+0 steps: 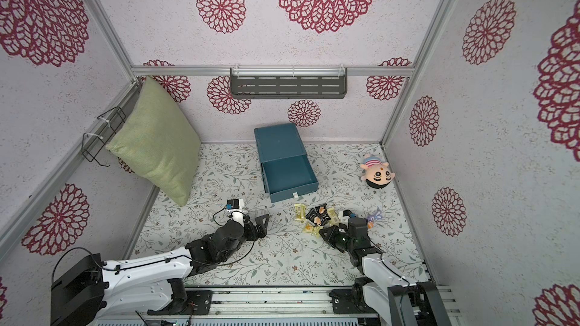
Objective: Place the cookies into the drawer by color
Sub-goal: Pick up the cookie at the center of the board, then place the cookie in the drawer.
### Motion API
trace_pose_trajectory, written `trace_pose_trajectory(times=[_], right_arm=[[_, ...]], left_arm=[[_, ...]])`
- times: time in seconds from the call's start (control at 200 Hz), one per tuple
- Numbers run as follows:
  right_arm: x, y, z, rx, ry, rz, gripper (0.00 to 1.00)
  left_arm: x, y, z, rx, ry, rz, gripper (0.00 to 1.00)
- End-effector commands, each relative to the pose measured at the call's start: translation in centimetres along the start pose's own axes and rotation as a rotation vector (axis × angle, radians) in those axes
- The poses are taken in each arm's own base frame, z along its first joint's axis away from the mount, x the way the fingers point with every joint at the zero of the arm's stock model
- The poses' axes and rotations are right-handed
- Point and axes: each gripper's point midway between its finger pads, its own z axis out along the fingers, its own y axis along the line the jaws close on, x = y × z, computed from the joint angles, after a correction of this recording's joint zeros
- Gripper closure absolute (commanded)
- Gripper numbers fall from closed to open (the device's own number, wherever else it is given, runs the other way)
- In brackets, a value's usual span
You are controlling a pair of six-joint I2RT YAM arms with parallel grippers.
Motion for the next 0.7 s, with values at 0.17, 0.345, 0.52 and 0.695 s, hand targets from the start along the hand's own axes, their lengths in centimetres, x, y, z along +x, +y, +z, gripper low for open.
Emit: trace_pose_trajectory(times=[0.17, 0.345, 0.52, 0.695], right_arm=[[-1.1, 3.2, -1.8, -0.073, -0.042, -0.058, 1.00], [-1.5, 7.8, -4.9, -0.167, -0.061, -0.113, 1.00], [-2.3, 13.1, -9.1, -0.255, -0.096, -0.167, 1.00], [-3.5, 18.8, -13.1, -0.342, -0.128, -0.220, 1.00]], left_arm=[[-1.1, -0.8, -0.2, -0.004, -0.028, 0.010, 0.03], [-1.1, -0.3, -0.5, -0.028, -0.017, 0.020, 0.03], [-1.1, 1.2, -1.4, -0.062, -0.026, 0.018, 0.03], [-1.3, 2.4, -2.5, -0.073, -0.046, 0.011, 0.03]])
